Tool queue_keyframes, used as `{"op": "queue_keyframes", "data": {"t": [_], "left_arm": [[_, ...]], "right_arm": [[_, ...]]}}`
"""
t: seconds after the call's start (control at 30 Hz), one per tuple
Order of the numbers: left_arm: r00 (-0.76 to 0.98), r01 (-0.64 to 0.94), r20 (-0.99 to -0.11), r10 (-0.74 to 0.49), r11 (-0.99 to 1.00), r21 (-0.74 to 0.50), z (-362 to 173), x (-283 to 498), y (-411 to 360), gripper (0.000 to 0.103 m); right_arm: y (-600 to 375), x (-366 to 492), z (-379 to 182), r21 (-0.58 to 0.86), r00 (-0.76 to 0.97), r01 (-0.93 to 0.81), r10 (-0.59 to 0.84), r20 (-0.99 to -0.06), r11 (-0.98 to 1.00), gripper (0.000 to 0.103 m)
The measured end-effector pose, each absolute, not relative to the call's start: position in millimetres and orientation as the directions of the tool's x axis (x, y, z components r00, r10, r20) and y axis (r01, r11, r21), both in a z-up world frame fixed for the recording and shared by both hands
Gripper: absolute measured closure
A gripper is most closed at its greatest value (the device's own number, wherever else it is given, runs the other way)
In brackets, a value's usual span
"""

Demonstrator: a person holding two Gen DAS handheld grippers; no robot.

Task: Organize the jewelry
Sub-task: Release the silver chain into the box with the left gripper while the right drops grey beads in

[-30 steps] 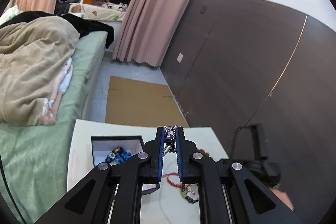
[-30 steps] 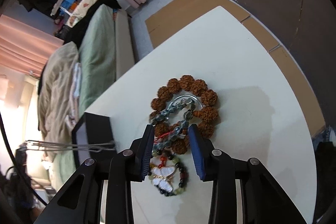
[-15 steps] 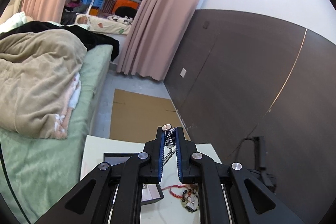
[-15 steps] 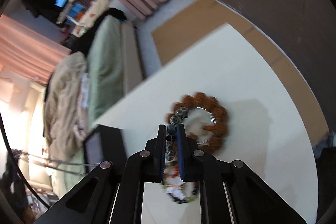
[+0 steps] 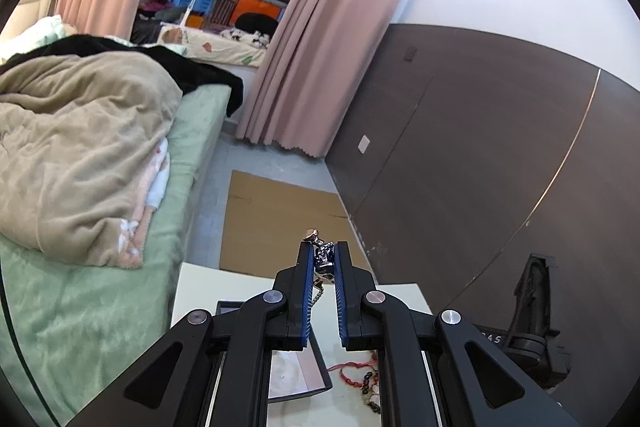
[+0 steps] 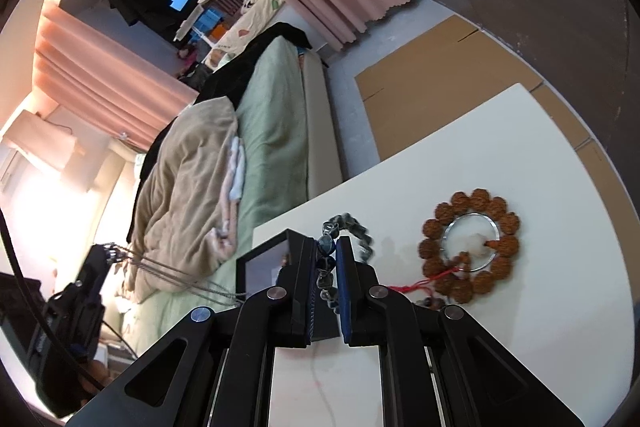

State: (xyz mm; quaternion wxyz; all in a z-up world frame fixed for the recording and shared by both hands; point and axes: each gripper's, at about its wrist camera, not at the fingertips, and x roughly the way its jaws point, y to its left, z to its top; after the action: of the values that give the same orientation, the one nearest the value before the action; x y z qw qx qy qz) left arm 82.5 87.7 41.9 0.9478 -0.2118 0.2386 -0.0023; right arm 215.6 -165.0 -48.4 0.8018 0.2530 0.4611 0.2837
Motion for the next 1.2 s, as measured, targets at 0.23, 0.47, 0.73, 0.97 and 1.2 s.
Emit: {"op": "queue_keyframes", "data": {"t": [0.23, 0.47, 0.73, 0.97, 1.2], "left_arm": [[0.875, -0.083, -0.464, -0.135, 0.904, -0.419, 35.8, 94.7, 85.6, 0.093], [0.83, -0.082, -0.53, -0.173, 0.902, -0.424, 13.1, 114.5, 78.0, 0.093], [0.763, -0.125, -0.612, -0.208, 0.881, -0.456, -21.1, 133.4, 77.3, 0.093], [0.717, -0.193, -0.657, -0.23, 0.841, -0.505, -33.3, 135.9, 91.6, 0.075], [0.785, -0.24, -0.603, -0.143, 0.827, -0.508, -17.0, 113.5, 109.7, 0.03]], "right_arm": [[-159.8, 218.1, -43.7, 0.68, 0.418, -0.252, 0.711, -0.565, 0.689, 0.092], [-154.2, 223.6, -44.9, 0.692, 0.417, -0.248, 0.719, -0.556, 0.678, 0.092], [-142.4, 217.1, -36.5, 0.713, 0.42, -0.293, 0.756, -0.503, 0.637, 0.092], [-135.0, 213.2, -35.0, 0.731, 0.416, -0.293, 0.77, -0.484, 0.617, 0.092], [-112.4, 203.5, -35.2, 0.734, 0.369, -0.342, 0.803, -0.469, 0.586, 0.092]]}}
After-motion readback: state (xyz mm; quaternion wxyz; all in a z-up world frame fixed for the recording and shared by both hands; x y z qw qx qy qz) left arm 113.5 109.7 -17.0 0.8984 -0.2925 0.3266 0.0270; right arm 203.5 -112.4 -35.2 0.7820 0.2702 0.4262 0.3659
